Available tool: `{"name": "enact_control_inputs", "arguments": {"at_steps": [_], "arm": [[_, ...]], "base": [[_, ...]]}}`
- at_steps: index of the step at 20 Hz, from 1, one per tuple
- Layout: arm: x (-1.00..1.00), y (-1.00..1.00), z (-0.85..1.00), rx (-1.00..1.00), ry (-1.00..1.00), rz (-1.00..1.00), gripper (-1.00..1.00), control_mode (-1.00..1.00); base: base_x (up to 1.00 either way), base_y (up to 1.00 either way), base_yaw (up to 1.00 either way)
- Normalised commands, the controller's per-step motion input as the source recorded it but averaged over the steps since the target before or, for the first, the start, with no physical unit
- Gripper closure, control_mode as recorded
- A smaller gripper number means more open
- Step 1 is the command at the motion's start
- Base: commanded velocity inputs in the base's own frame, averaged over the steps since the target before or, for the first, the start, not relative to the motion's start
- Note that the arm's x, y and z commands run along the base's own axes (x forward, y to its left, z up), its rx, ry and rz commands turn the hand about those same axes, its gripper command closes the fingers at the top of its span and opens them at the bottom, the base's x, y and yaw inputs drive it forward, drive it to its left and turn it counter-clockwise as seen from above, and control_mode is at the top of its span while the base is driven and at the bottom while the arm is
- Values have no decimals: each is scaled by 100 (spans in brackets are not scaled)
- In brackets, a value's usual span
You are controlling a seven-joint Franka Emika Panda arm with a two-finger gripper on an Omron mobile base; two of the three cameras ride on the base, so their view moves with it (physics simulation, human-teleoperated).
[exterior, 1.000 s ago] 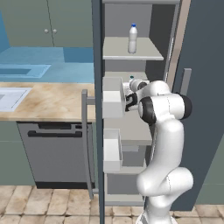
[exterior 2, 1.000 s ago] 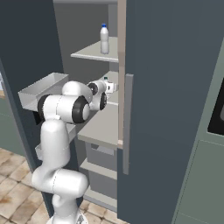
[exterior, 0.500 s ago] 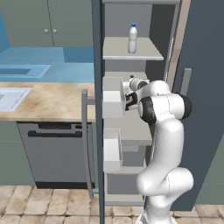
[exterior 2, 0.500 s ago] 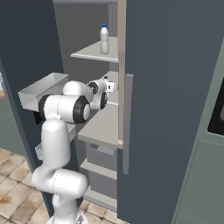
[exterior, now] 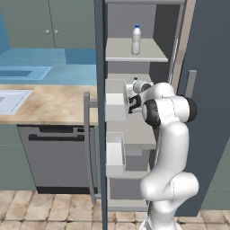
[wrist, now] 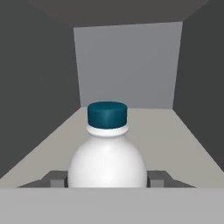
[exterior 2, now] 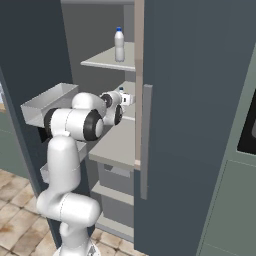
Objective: Take the bottled waters from the counter and place them in the freezer to freeze. Close the freezer door after placing the bottles.
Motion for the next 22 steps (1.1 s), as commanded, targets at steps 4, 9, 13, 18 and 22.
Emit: {"name": "enact_control_inputs", "arguments": {"at_steps": [4,9,13,18,22], "arm": [[0,0,-2,1,0,0,-100,-100],[0,0,0,0,0,0,-100,-100],[-6,0,0,0,0,0,-100,-100],[-23,0,2,-1,0,-3,-100,-100],[-45,0,25,0,0,-1,-100,-100]], "base": [[0,0,0],[0,0,0],[0,0,0],[0,0,0],[0,0,0]]}}
